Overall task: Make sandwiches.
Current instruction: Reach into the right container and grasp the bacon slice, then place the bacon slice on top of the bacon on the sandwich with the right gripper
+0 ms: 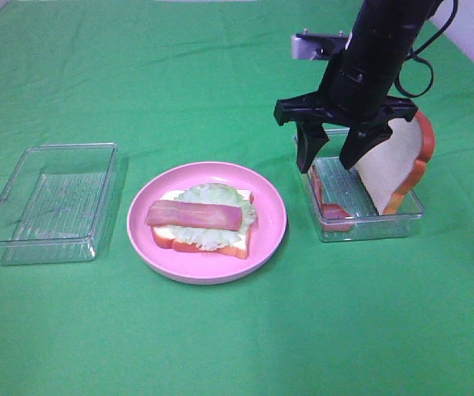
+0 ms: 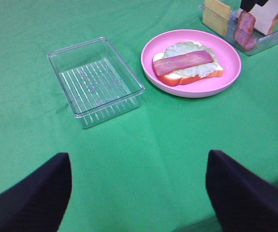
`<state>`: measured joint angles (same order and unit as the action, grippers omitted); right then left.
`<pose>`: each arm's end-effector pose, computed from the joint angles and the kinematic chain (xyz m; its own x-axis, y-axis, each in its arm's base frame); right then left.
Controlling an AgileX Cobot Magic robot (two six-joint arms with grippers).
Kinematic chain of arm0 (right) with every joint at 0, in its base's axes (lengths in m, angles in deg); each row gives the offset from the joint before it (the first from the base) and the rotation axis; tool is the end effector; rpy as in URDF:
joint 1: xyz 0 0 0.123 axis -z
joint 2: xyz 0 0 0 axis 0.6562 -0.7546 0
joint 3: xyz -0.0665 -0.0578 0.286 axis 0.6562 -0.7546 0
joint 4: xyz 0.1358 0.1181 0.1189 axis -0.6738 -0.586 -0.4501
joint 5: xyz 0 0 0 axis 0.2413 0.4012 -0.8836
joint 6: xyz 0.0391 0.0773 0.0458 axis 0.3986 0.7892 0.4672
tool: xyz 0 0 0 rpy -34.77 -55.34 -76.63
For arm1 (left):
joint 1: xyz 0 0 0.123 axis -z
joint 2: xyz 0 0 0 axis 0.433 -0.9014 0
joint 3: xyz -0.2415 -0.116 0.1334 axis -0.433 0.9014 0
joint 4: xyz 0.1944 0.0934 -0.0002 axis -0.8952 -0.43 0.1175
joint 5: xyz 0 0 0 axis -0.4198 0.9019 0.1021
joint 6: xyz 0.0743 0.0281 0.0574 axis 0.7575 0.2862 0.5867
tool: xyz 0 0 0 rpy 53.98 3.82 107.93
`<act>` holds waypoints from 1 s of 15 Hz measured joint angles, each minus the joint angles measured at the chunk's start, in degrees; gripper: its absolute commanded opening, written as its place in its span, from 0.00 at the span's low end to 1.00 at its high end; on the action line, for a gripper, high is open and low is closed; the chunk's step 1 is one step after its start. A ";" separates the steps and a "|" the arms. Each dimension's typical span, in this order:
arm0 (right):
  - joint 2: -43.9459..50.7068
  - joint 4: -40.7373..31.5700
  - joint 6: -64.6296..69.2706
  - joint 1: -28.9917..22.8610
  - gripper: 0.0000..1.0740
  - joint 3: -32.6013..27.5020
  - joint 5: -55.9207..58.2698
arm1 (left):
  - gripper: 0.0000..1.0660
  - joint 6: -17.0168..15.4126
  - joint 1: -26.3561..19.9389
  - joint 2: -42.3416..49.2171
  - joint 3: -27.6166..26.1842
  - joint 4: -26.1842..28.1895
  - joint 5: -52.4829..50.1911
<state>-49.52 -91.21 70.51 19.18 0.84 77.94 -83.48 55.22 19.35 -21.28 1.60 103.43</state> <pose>0.3528 0.1562 0.2235 -0.9638 -0.2183 -0.1533 -0.2427 0.9561 0.1644 -0.0366 0.0282 0.2566 -0.4138 0.1683 -0.8947 0.4182 0.9081 -0.0226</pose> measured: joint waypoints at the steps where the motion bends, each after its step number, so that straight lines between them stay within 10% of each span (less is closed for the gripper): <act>1: -1.60 0.00 0.00 0.00 0.54 0.00 0.06 | 0.69 0.00 0.00 0.00 0.00 0.00 0.00; 8: -4.24 0.00 0.00 0.00 0.00 0.17 -1.32 | 0.69 0.00 0.00 0.00 0.00 0.00 0.00; 15: 1.72 -0.11 0.00 0.00 0.00 3.21 6.13 | 0.69 0.00 0.00 0.00 0.00 0.00 0.00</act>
<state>-47.80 -91.33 70.51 19.18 4.05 84.07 -83.48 55.22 19.35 -21.28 1.60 103.43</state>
